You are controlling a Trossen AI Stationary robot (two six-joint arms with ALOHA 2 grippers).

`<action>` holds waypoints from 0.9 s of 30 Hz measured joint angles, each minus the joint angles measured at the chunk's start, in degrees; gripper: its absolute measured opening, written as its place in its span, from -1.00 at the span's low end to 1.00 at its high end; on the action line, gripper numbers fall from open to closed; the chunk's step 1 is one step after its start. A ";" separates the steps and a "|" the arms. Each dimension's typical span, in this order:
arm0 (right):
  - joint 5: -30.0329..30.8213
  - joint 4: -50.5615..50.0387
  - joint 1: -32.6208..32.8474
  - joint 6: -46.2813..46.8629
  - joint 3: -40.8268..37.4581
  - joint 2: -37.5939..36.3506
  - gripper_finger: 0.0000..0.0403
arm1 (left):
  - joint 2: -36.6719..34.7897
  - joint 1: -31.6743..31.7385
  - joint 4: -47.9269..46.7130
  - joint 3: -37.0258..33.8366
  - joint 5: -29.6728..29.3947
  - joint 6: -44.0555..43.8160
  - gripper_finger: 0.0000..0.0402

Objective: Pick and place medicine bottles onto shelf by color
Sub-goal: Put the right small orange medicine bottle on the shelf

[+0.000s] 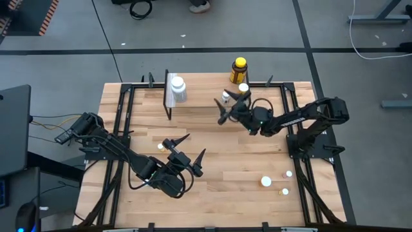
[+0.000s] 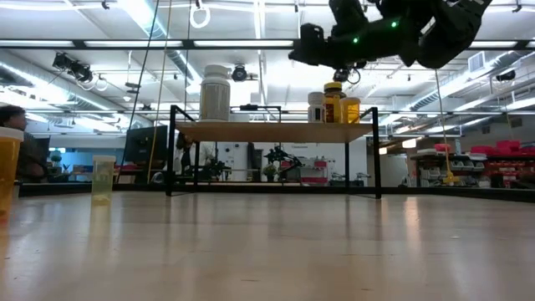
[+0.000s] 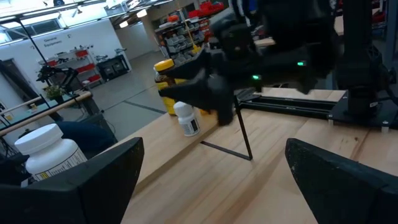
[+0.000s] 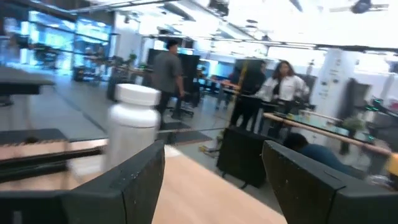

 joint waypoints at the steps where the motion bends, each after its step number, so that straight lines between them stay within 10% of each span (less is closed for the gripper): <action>1: -0.15 -0.71 1.11 0.05 0.00 0.00 0.37 | 0.00 0.00 0.00 0.00 -0.01 -0.08 0.99; 8: -8.01 -8.73 8.96 7.86 0.00 0.00 0.36 | 0.00 -0.52 0.02 0.00 0.00 -0.55 0.99; 18: -34.43 -22.18 15.65 22.02 0.04 0.00 0.35 | -1.94 -3.85 0.98 0.00 0.03 -0.63 0.99; 27: -36.11 -43.47 24.61 27.17 0.02 0.00 0.35 | -3.12 -5.99 2.42 0.00 -0.53 -0.06 0.99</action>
